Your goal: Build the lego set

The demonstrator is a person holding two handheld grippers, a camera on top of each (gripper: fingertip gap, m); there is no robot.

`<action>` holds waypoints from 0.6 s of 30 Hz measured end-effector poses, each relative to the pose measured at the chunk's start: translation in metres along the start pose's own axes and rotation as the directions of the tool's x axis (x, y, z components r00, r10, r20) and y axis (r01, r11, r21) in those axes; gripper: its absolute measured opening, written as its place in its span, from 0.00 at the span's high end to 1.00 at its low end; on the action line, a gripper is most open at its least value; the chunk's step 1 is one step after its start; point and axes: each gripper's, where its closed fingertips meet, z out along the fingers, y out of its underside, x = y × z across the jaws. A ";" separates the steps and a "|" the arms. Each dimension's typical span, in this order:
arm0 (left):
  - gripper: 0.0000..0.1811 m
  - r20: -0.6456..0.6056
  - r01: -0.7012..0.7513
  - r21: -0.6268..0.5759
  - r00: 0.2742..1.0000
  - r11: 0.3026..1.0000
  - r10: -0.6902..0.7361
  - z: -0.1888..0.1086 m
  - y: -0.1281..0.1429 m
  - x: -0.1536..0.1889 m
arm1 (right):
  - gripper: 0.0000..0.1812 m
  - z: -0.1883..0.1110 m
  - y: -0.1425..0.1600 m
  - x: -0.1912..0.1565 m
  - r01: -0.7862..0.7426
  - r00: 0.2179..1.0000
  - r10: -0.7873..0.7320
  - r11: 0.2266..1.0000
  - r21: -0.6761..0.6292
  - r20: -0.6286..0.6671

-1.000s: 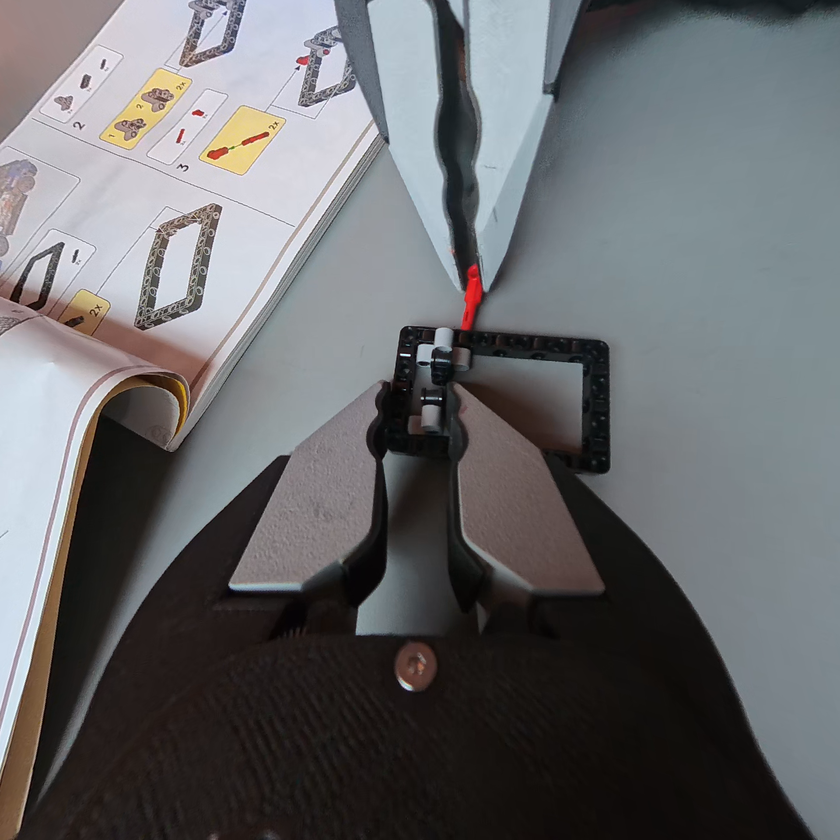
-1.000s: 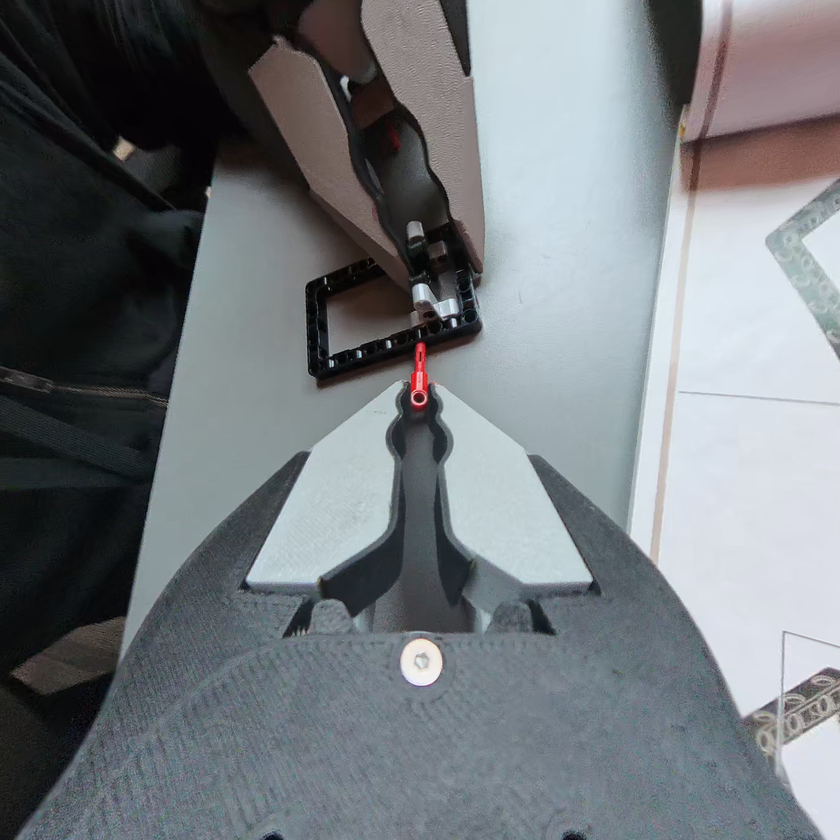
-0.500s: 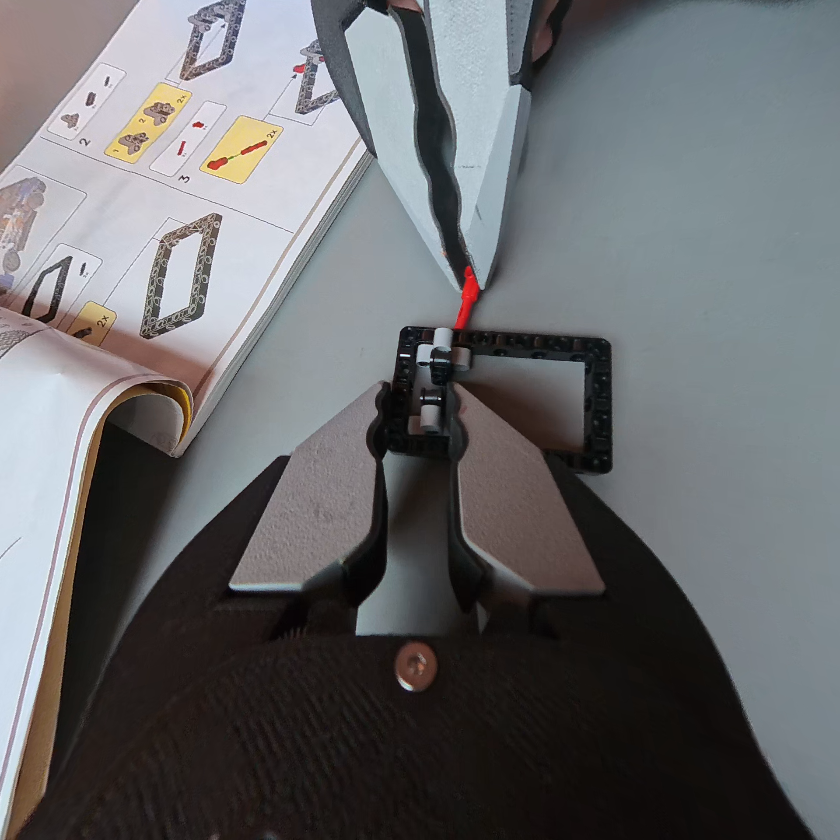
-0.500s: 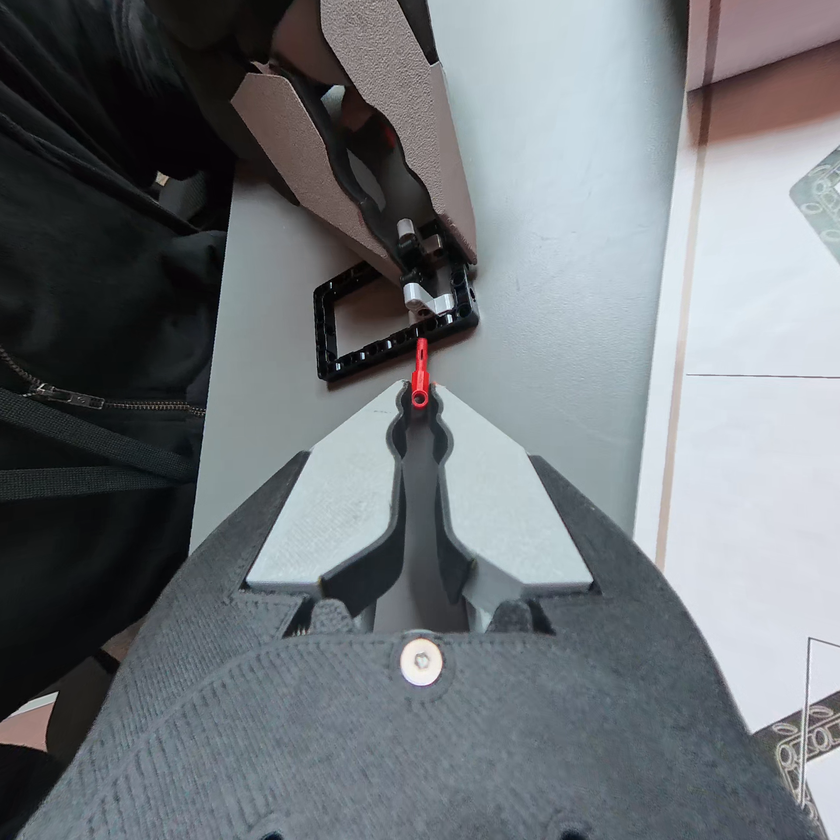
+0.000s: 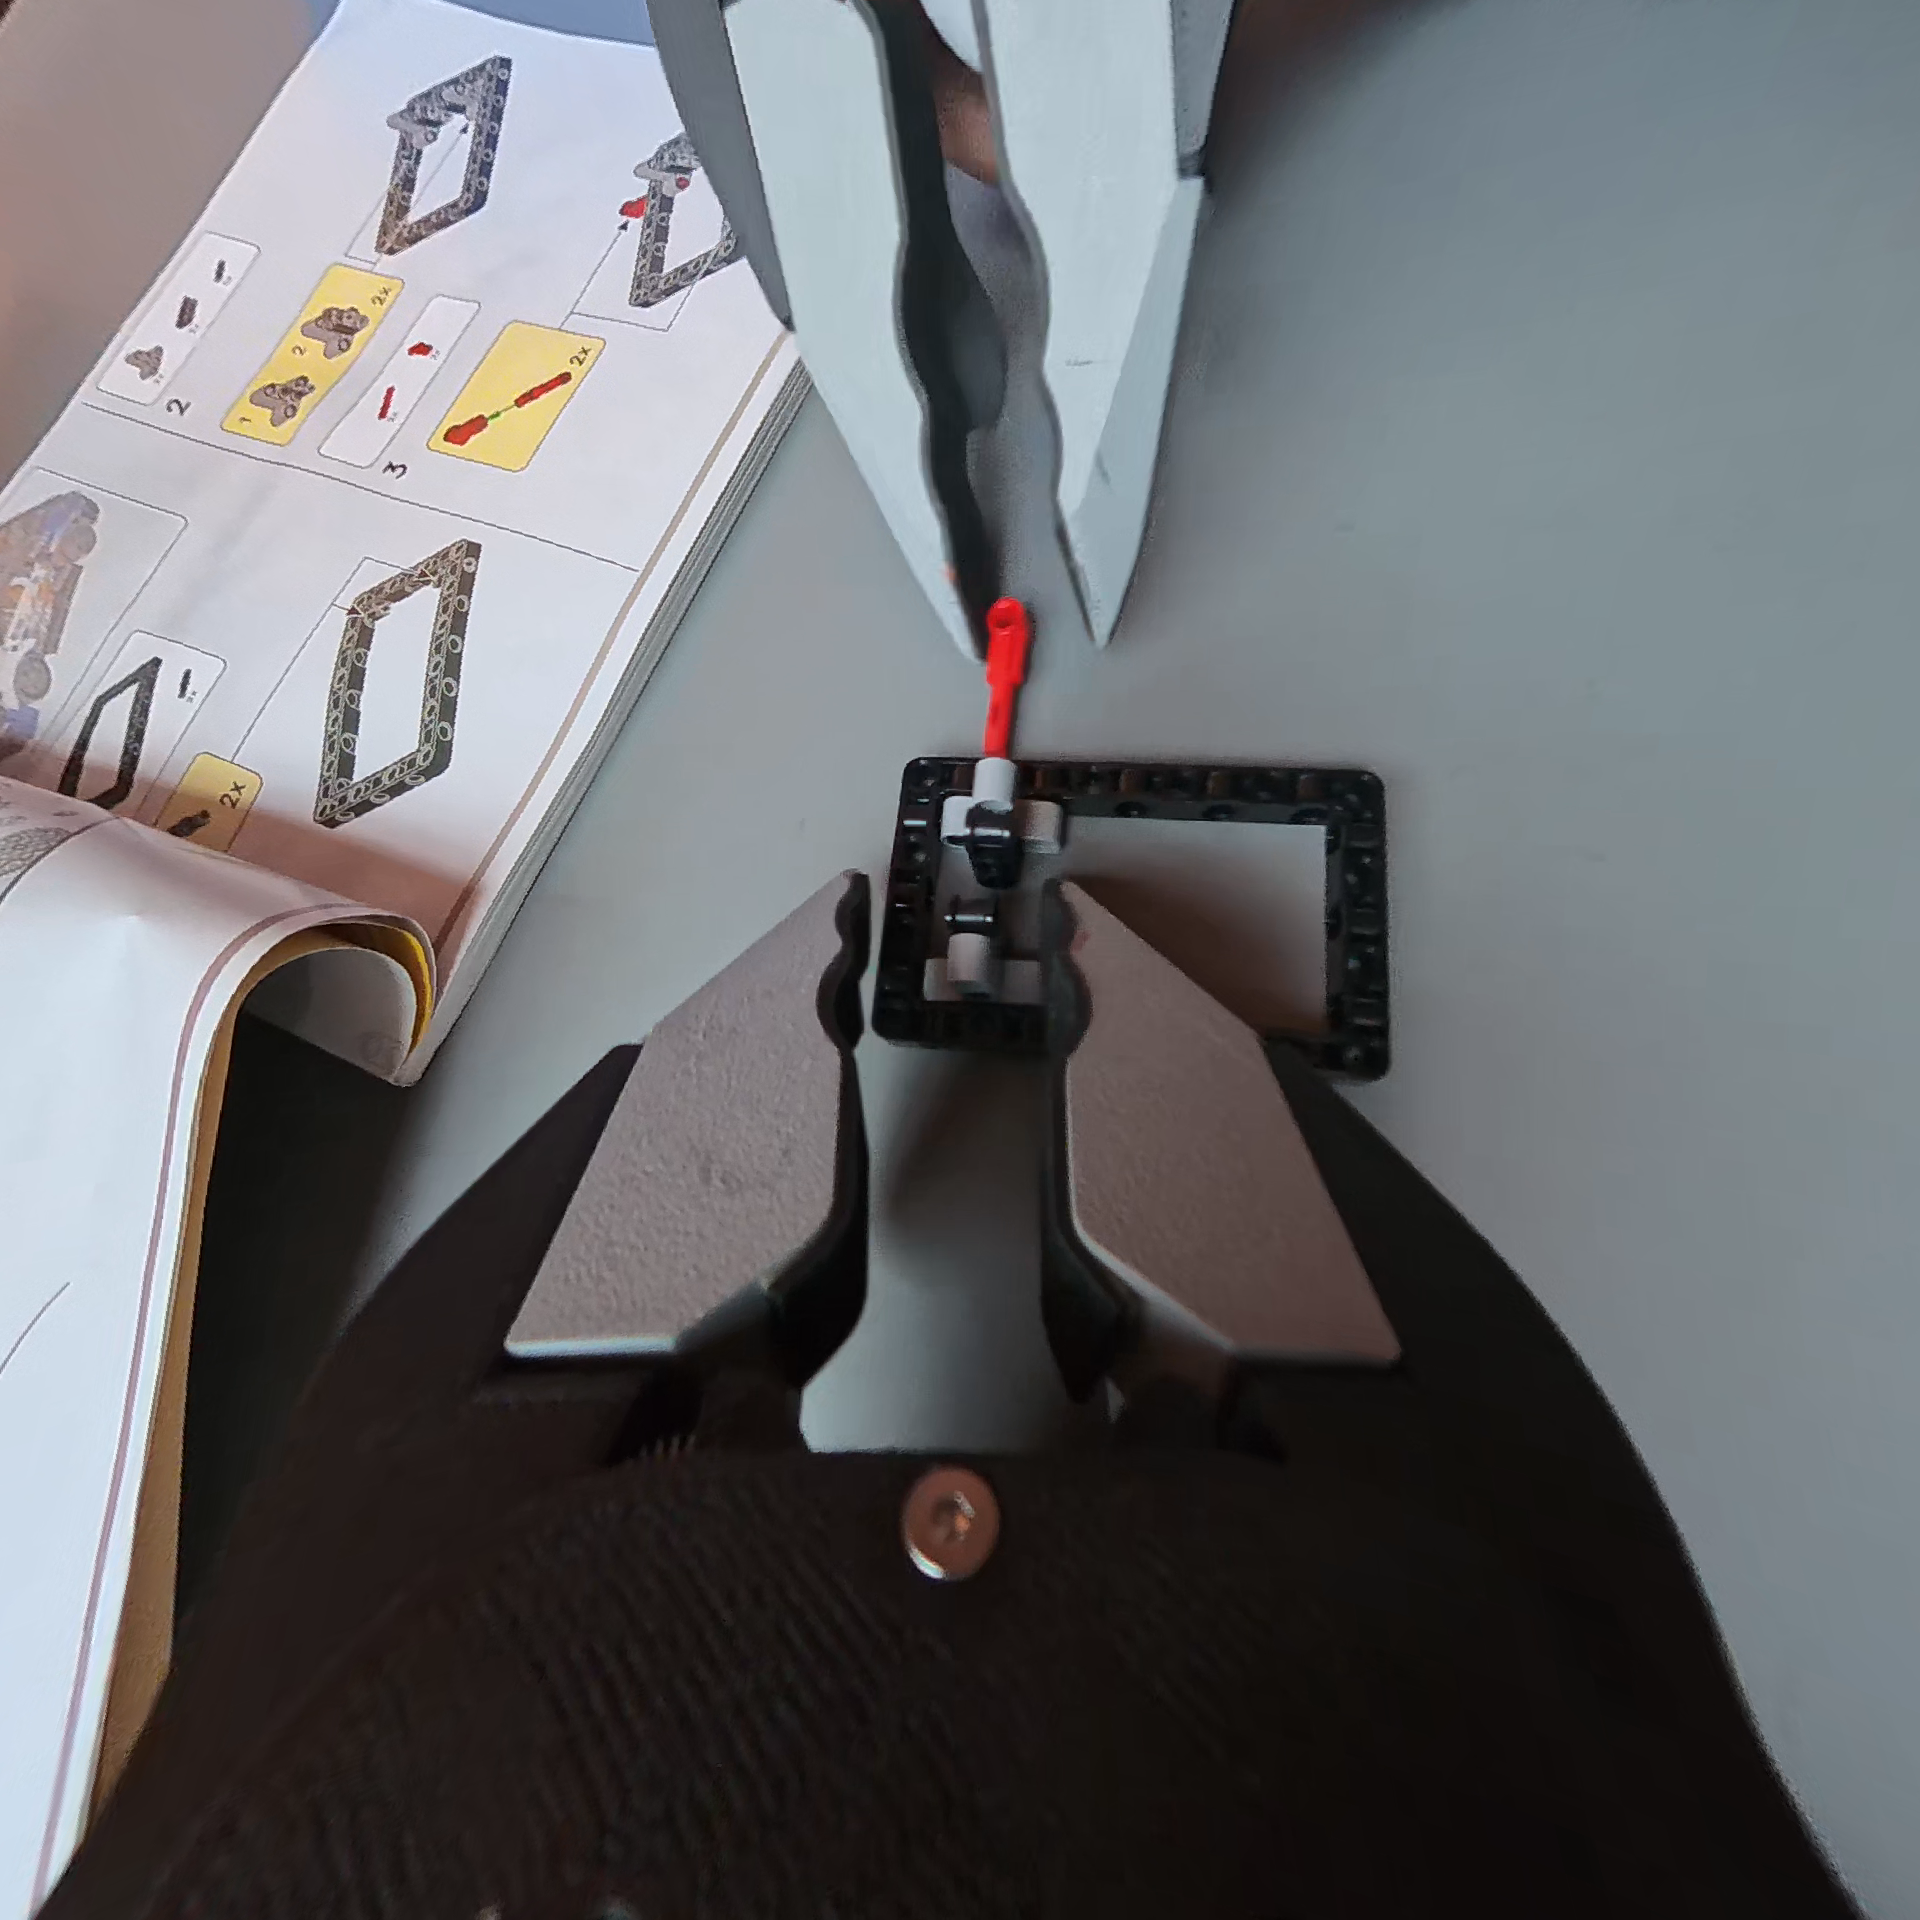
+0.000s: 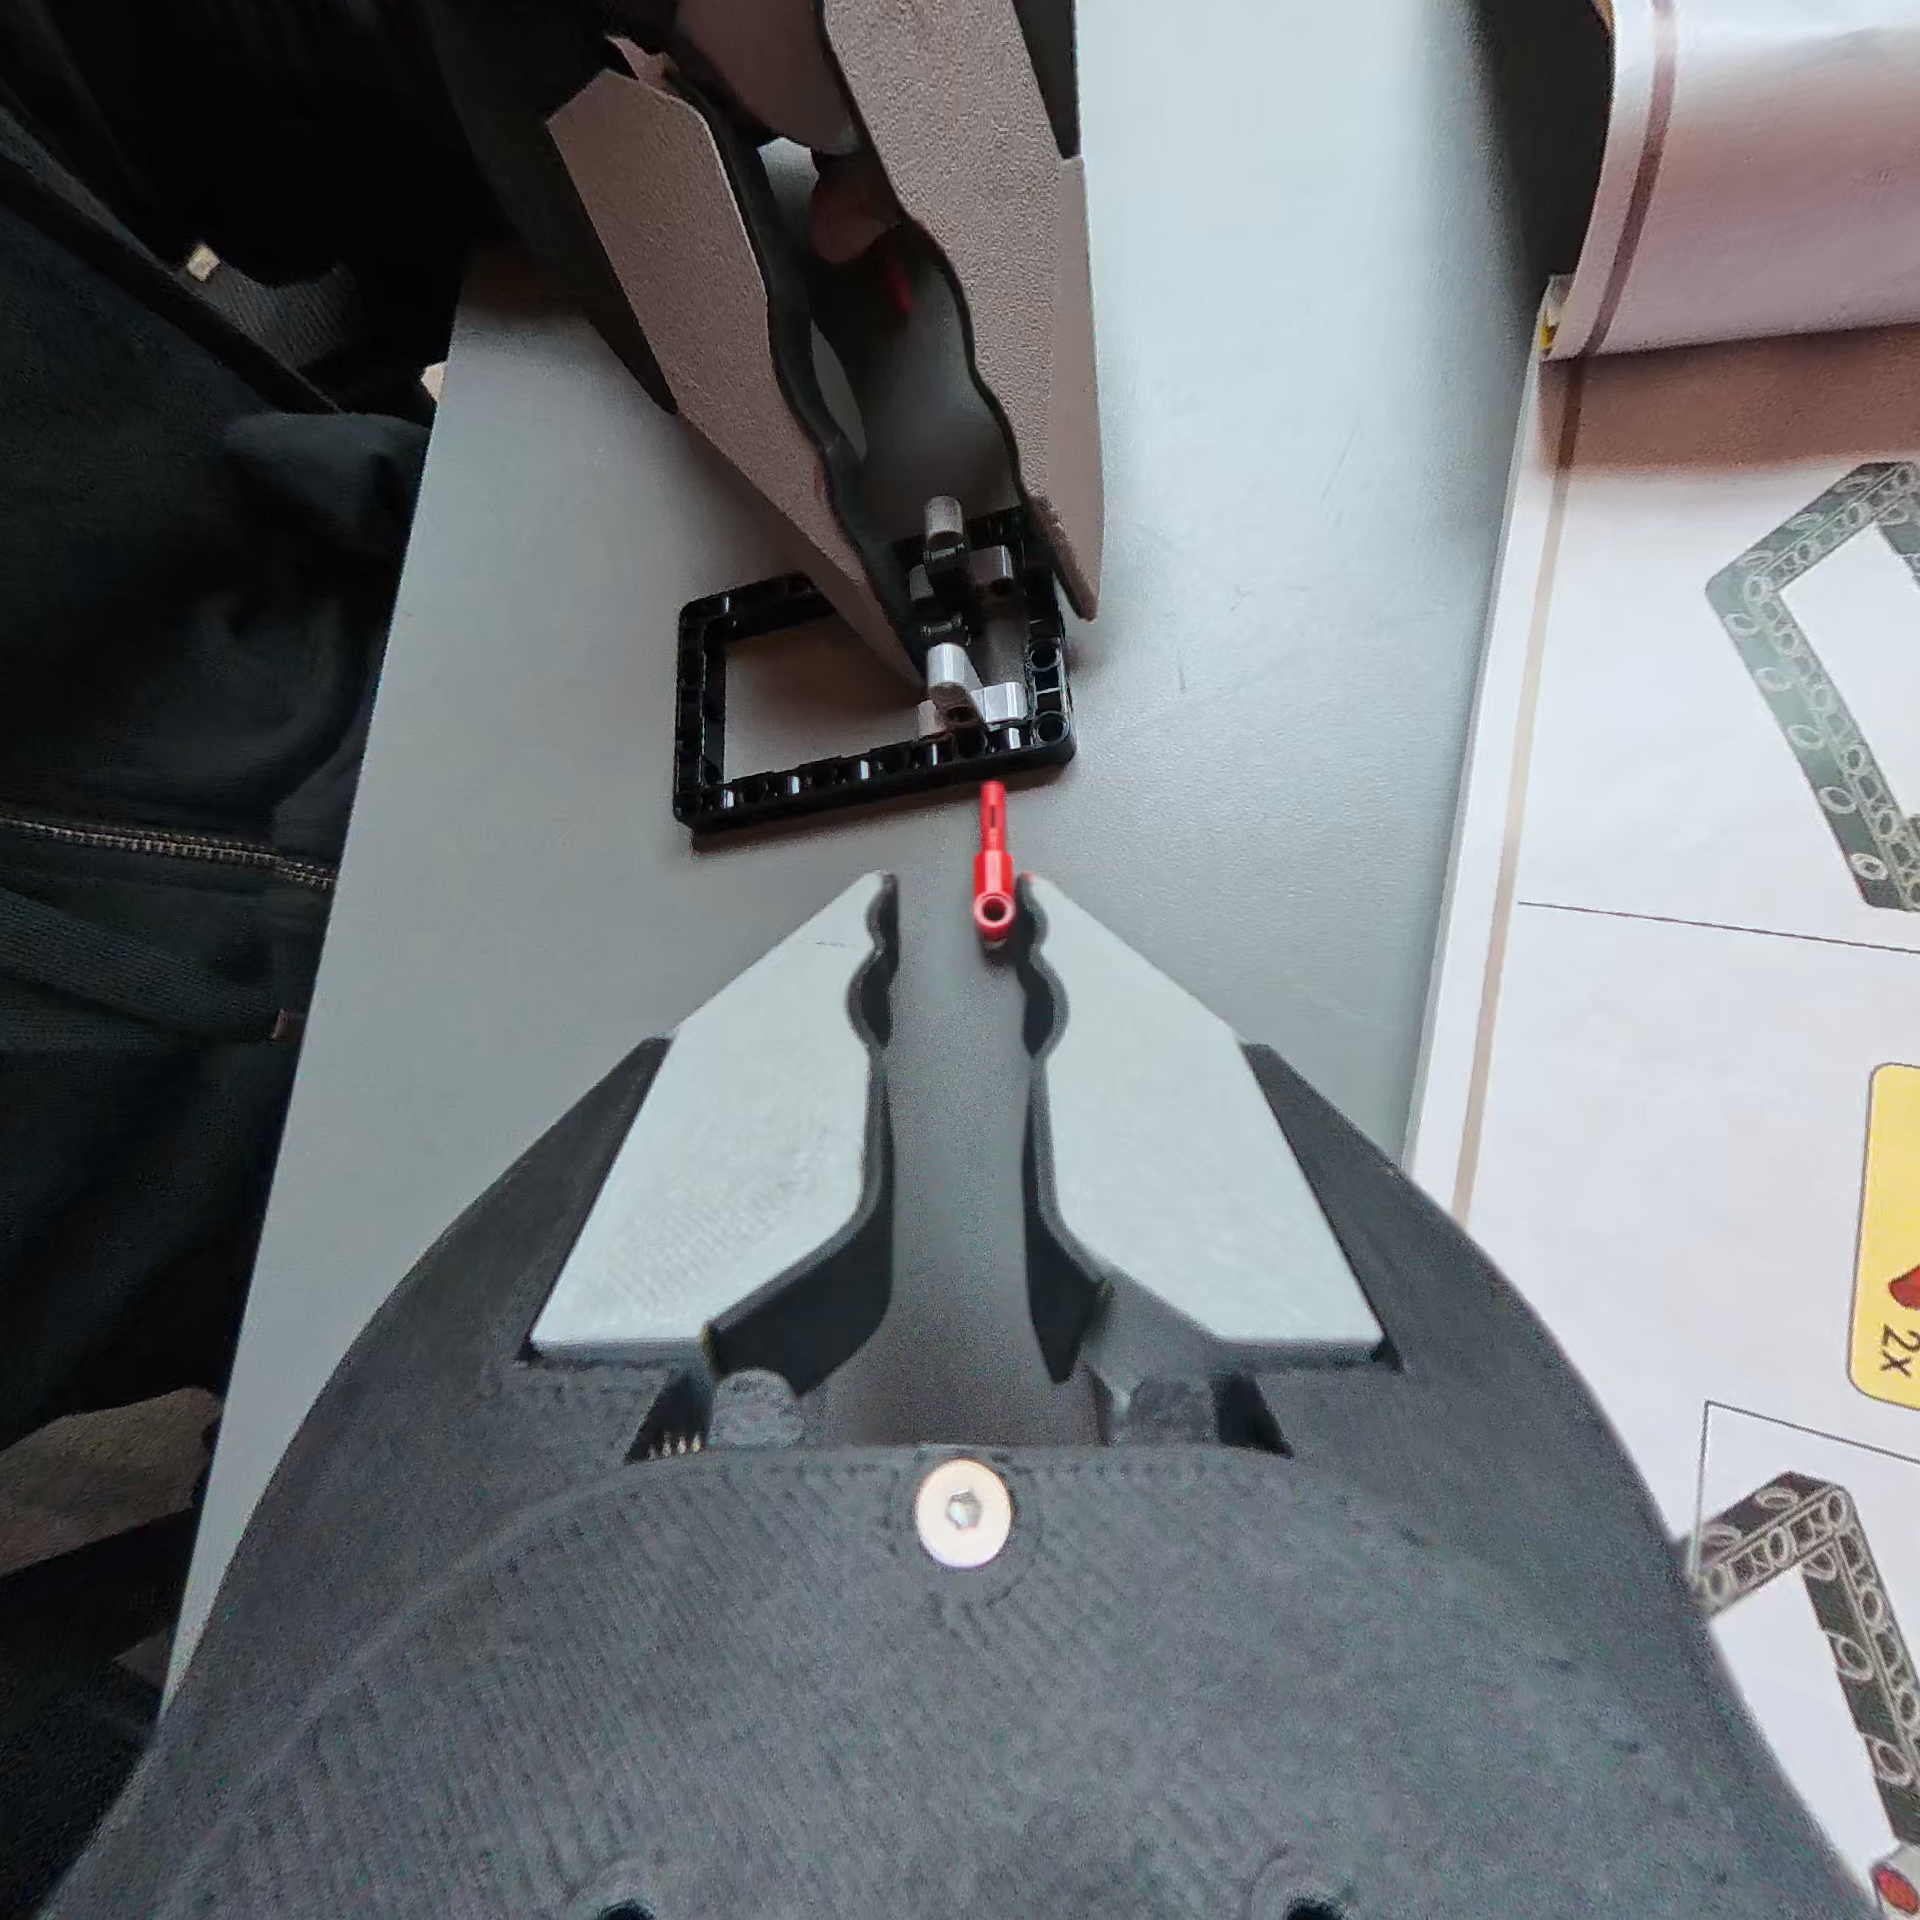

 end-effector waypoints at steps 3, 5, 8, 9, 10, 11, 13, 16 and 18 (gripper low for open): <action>0.77 0.012 -0.011 0.016 1.000 1.000 0.011 -0.002 -0.002 0.000 | 0.85 -0.005 -0.003 -0.001 0.019 1.000 -0.018 0.999 0.029 -0.017; 0.77 0.011 -0.011 0.046 1.000 0.999 0.011 -0.006 -0.005 0.000 | 0.84 -0.009 -0.007 -0.004 0.042 0.999 -0.040 0.997 0.063 -0.030; 0.78 -0.005 0.009 0.080 1.000 0.997 -0.008 -0.010 -0.009 0.001 | 0.82 -0.013 -0.005 -0.006 0.044 0.998 -0.039 0.996 0.075 -0.055; 0.78 -0.005 0.011 0.086 1.000 0.996 -0.011 -0.010 -0.010 0.000 | 0.80 -0.012 -0.002 -0.005 0.040 0.997 -0.035 0.997 0.072 -0.071; 0.78 -0.007 0.014 0.090 1.000 0.996 -0.014 -0.011 -0.010 0.000 | 0.79 -0.011 0.000 -0.004 0.037 0.997 -0.032 0.997 0.065 -0.076; 0.79 -0.010 0.018 0.092 1.000 0.996 -0.017 -0.011 -0.011 0.000 | 0.79 -0.009 0.002 -0.004 0.034 0.996 -0.030 0.998 0.055 -0.084; 0.79 -0.017 0.021 0.098 1.000 0.995 -0.019 -0.011 -0.011 0.001 | 0.79 -0.006 0.004 0.000 0.034 0.994 -0.029 0.999 0.042 -0.109; 0.80 -0.015 0.020 0.115 1.000 0.993 -0.019 -0.013 -0.013 0.001 | 0.75 -0.012 0.000 0.006 0.069 0.983 -0.059 0.996 0.050 -0.175; 0.79 -0.009 0.024 0.123 1.000 0.992 -0.023 -0.016 -0.013 -0.001 | 0.75 -0.019 -0.005 0.007 0.090 0.976 -0.069 0.992 0.092 -0.208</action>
